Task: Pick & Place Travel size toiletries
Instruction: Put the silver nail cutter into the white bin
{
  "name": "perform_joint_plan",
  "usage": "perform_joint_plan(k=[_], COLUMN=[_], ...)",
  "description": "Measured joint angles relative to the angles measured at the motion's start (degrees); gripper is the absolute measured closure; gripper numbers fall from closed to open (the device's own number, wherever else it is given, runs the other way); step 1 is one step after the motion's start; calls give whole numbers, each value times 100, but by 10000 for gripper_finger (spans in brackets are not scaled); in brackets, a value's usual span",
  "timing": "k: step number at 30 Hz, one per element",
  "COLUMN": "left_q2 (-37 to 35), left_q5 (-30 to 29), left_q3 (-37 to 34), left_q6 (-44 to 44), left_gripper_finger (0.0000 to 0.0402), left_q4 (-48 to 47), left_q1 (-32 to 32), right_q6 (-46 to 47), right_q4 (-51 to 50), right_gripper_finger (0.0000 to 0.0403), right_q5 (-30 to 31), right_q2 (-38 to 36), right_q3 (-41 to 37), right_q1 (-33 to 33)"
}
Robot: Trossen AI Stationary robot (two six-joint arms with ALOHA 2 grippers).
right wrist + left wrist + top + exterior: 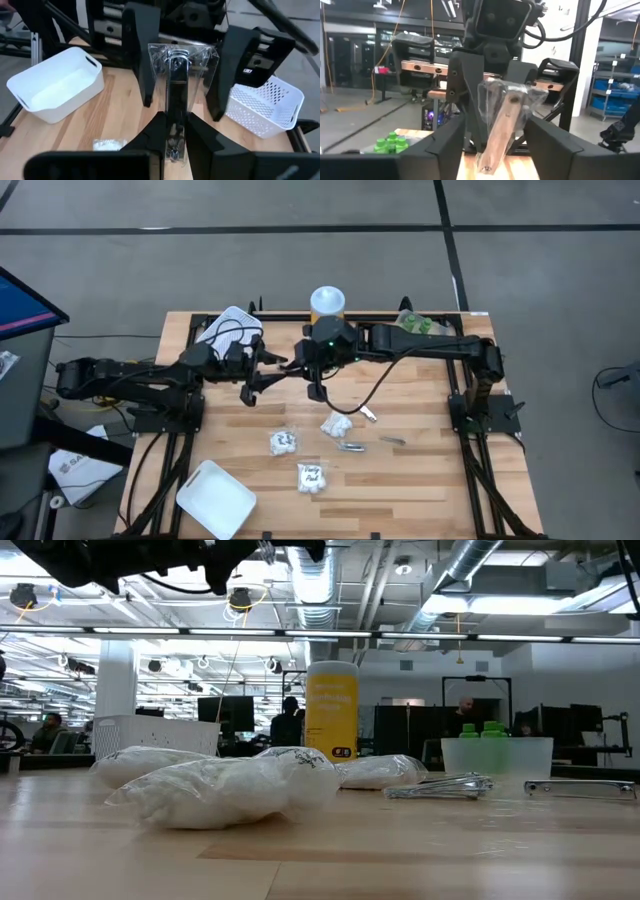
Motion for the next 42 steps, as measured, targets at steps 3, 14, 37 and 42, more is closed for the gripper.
perform_joint_plan(k=[3, 14, 37, 42], left_q2=[0, -4, -1337, -1473], left_q5=[1, 398, 659, -68], left_q3=[-7, -9, 19, 657], left_q6=[135, 315, -1903, -2485], left_gripper_finger=[254, 360, 361, 361], left_q4=[113, 335, -2797, -5019], left_q1=[0, 2, -1136, -2360], right_q6=[0, 45, 498, 584], right_q4=[7, 75, -2631, -2675], right_gripper_finger=[360, 360, 201, 226], right_q5=[0, -151, -140, -136], right_q2=[0, 0, -1754, -2306], right_q3=[0, 0, -85, -317], right_q1=[-2, -2, -131, -107])
